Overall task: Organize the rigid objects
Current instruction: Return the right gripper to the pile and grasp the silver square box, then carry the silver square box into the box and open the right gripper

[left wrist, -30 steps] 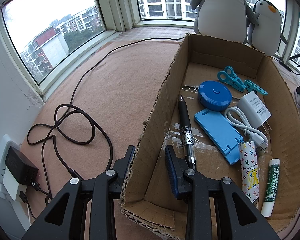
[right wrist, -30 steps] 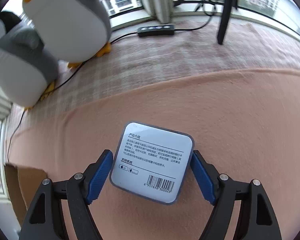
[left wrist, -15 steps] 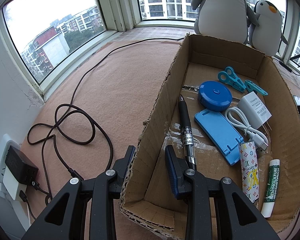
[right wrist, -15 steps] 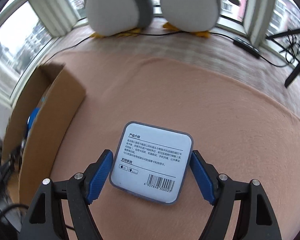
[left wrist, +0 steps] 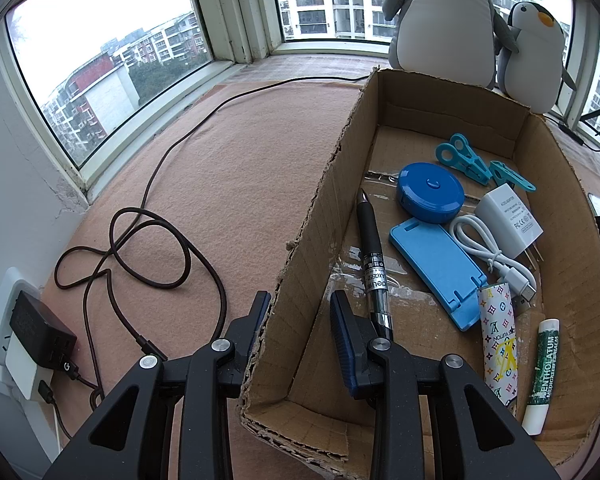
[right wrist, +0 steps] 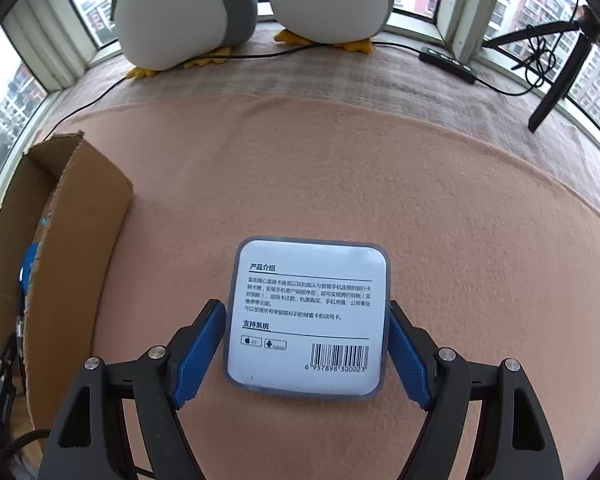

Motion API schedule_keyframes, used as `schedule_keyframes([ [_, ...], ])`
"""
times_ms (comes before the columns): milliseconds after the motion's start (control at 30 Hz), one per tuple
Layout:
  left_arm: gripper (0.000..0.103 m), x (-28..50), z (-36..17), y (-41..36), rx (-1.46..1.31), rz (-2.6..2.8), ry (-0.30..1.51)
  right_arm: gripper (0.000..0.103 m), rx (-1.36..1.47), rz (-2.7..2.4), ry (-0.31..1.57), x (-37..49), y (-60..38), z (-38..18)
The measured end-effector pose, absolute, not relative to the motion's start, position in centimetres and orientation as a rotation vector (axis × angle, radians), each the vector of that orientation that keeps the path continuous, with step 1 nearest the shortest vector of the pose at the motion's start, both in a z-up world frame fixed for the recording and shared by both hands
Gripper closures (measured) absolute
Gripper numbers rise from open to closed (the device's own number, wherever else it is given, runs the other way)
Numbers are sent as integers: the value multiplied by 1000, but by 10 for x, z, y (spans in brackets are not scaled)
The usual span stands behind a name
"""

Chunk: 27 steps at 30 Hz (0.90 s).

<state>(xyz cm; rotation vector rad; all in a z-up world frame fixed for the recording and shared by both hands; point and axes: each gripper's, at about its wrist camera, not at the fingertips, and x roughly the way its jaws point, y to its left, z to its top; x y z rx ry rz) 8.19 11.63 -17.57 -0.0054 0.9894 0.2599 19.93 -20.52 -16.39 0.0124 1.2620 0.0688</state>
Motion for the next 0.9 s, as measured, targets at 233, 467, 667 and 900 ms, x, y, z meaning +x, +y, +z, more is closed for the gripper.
schedule_keyframes([
  [233, 71, 82, -176, 116, -5, 259, 989, 36, 31, 80, 1246, 195, -210, -162],
  [467, 71, 81, -176, 116, -5, 260, 989, 36, 34, 121, 1202, 183, -213, -155],
  [667, 71, 81, -177, 115, -5, 260, 988, 36, 63, 152, 1146, 170, -212, -135],
  [900, 71, 81, -177, 115, -6, 260, 988, 36, 58, 246, 1065, 172, -184, -96],
])
